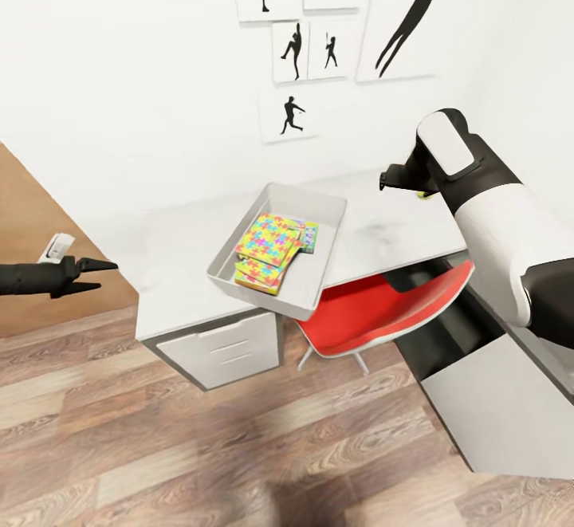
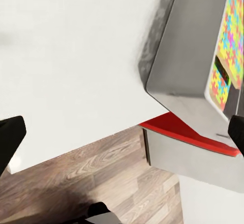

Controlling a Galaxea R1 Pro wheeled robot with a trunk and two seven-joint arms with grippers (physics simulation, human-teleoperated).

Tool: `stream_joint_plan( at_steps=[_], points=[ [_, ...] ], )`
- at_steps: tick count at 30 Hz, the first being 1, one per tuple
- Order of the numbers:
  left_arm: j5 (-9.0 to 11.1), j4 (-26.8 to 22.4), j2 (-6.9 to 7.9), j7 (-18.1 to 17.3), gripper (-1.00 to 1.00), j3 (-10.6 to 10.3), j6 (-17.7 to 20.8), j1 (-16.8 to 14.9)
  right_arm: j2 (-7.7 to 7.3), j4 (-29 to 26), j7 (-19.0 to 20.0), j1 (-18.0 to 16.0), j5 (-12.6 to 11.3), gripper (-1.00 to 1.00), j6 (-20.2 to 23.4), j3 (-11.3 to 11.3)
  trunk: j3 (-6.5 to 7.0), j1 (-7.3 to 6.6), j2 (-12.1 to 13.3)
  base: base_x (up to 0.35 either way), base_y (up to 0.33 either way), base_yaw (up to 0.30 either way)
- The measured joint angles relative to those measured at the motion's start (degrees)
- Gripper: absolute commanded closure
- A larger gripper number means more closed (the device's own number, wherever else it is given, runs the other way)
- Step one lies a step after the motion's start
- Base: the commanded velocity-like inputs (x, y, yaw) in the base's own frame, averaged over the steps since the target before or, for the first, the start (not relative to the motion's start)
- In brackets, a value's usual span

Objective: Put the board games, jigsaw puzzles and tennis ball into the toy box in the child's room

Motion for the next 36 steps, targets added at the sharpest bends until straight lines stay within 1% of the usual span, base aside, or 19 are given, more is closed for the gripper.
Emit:
stream_joint_plan(
  at_steps=[5,11,21,28,36],
  points=[
    [0.2,-1.6,0.05,0.0,-1.0,0.0,0.0,0.0,0.01,0.0,0.0,0.0,0.0,-1.0,0.0,0.0,0.47,0.0,0.0,0.003,-0.279,0.007],
    [0.2,-1.9,0.05,0.0,-1.0,0.0,0.0,0.0,0.02,0.0,0.0,0.0,0.0,-1.0,0.0,0.1,1.04,0.0,0.0,0.001,-0.266,0.001],
    [0.3,-1.9,0.21,0.0,-1.0,0.0,0.0,0.0,0.03,0.0,0.0,0.0,0.0,-1.0,0.0,0.1,1.98,0.0,0.0,0.009,-0.086,0.0],
    [0.3,-1.9,0.3,0.0,-1.0,0.0,0.0,0.0,0.1,-0.1,0.0,0.0,0.0,-1.0,-0.1,0.1,2.64,-0.02,0.0,0.146,-0.121,0.02],
    [0.3,-2.0,0.31,-0.1,-1.0,0.2,0.0,0.0,0.09,-0.1,0.0,0.0,0.0,-1.0,-0.1,0.1,3.4,0.0,0.0,0.064,-0.022,0.057]
  ],
)
